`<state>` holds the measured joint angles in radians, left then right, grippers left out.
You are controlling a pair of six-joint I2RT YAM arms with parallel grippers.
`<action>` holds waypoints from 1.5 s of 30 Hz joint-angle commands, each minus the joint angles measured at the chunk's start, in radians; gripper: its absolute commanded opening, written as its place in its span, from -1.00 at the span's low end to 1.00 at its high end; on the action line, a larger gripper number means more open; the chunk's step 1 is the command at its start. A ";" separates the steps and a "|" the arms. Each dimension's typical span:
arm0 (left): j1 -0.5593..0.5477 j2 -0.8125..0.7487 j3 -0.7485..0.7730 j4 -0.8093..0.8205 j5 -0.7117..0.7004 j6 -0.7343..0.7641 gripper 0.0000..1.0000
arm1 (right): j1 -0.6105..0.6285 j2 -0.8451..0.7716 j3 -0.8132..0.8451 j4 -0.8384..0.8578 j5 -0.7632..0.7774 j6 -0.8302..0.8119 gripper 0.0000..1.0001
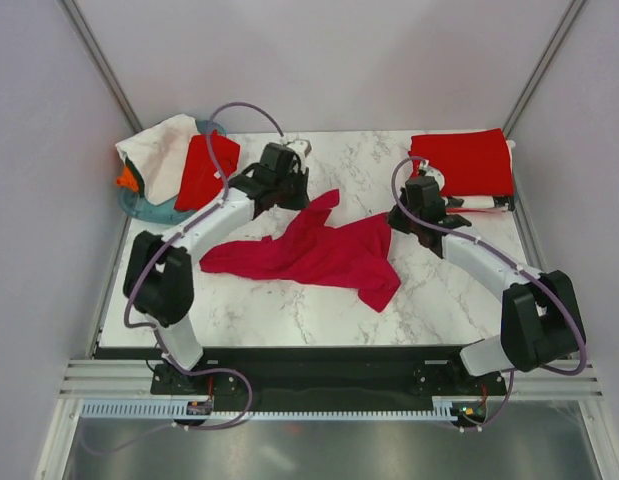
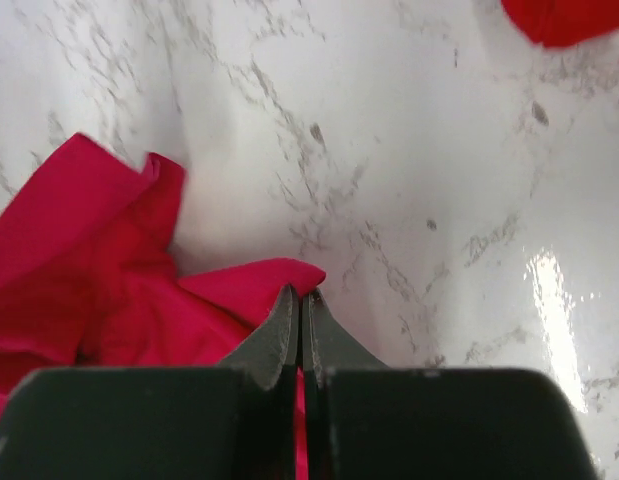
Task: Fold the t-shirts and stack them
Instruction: Flatten the tshirt out
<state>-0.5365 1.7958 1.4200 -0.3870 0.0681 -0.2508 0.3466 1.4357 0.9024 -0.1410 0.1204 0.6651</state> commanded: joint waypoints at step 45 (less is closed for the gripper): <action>0.535 -0.802 -0.283 0.004 0.407 -0.209 -0.95 | -0.209 0.221 0.409 -0.121 -0.328 -0.008 0.52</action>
<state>-0.0032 1.0477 1.1225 -0.4847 0.4789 -0.4427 0.1398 1.7012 1.3140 -0.2825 -0.2199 0.6758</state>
